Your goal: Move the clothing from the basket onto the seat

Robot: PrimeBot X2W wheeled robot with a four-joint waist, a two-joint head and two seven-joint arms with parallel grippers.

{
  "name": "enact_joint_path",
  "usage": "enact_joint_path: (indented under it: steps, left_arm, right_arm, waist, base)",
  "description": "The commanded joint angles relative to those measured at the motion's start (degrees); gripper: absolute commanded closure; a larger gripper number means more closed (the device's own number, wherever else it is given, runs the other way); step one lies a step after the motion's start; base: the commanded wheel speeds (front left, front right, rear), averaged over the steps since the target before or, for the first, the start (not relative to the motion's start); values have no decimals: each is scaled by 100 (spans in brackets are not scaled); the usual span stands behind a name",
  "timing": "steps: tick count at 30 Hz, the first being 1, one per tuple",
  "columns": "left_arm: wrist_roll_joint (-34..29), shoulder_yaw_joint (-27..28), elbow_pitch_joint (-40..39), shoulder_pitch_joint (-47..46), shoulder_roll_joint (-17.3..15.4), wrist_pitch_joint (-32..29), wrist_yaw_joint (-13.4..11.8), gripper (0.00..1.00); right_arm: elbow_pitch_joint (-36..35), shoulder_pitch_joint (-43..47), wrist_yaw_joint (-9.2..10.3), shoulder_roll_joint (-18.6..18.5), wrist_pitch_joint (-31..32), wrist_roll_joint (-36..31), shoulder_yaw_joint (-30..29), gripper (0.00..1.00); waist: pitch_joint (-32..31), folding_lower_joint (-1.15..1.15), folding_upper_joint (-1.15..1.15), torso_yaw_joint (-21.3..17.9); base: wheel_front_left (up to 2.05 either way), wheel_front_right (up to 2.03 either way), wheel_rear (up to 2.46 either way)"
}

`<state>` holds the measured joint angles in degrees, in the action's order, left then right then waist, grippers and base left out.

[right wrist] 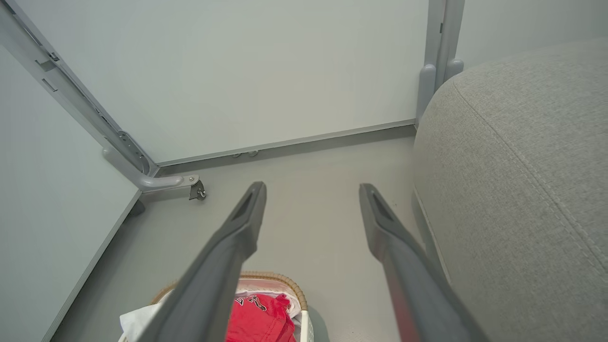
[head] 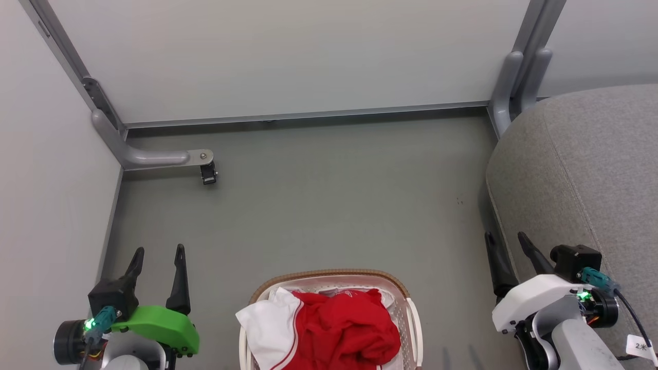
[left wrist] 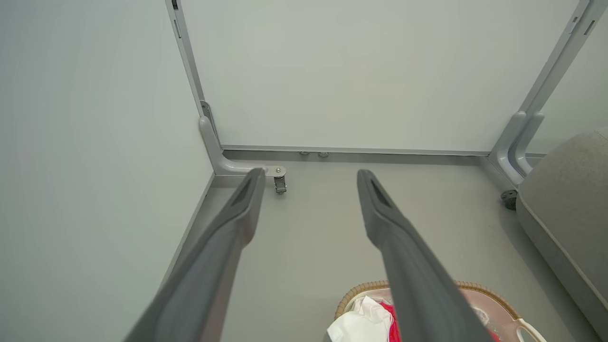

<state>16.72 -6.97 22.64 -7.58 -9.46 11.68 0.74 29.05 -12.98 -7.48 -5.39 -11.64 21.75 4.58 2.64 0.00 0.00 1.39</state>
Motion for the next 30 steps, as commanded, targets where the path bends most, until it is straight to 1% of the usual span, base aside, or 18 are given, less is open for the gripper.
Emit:
enact_joint_path:
  steps: [1,5,13,19,25,28,30]
  left_arm:
    - [-162,37,-18,-6,14,48,6,0]
    - [-294,114,12,31,89,96,72,0]
    - [-656,222,66,34,192,184,199,0]
    - [-892,181,223,-106,295,252,440,0]
    - [-1000,-162,510,-462,427,316,638,0]
    - [-1037,-492,762,-746,455,337,669,0]
    - [-945,-875,953,-947,474,365,678,0]
  right_arm:
    - [34,-47,-2,-2,-56,-161,-67,0]
    - [104,-36,-2,55,-101,-392,-169,0]
    - [171,-140,-1,120,-183,-776,-184,0]
    - [2,-325,-1,149,-253,-1012,-185,0]
    - [-275,-680,-1,174,-311,-1273,-90,0]
    - [-425,-936,0,192,-344,-1398,-16,0]
    - [-519,-1098,0,202,-358,-1488,19,0]
  waist:
    - [7,0,0,0]
    - [30,0,0,-1]
    - [148,0,0,-36]
    - [473,0,0,-135]
    - [1157,0,0,-331]
    - [1613,0,0,-467]
    - [1886,0,0,-552]
  base:
    - [0,0,0]
    - [0,0,0]
    - [0,0,0]
    - [0,0,0]
    - [0,0,0]
    - [0,0,0]
    - [0,0,0]
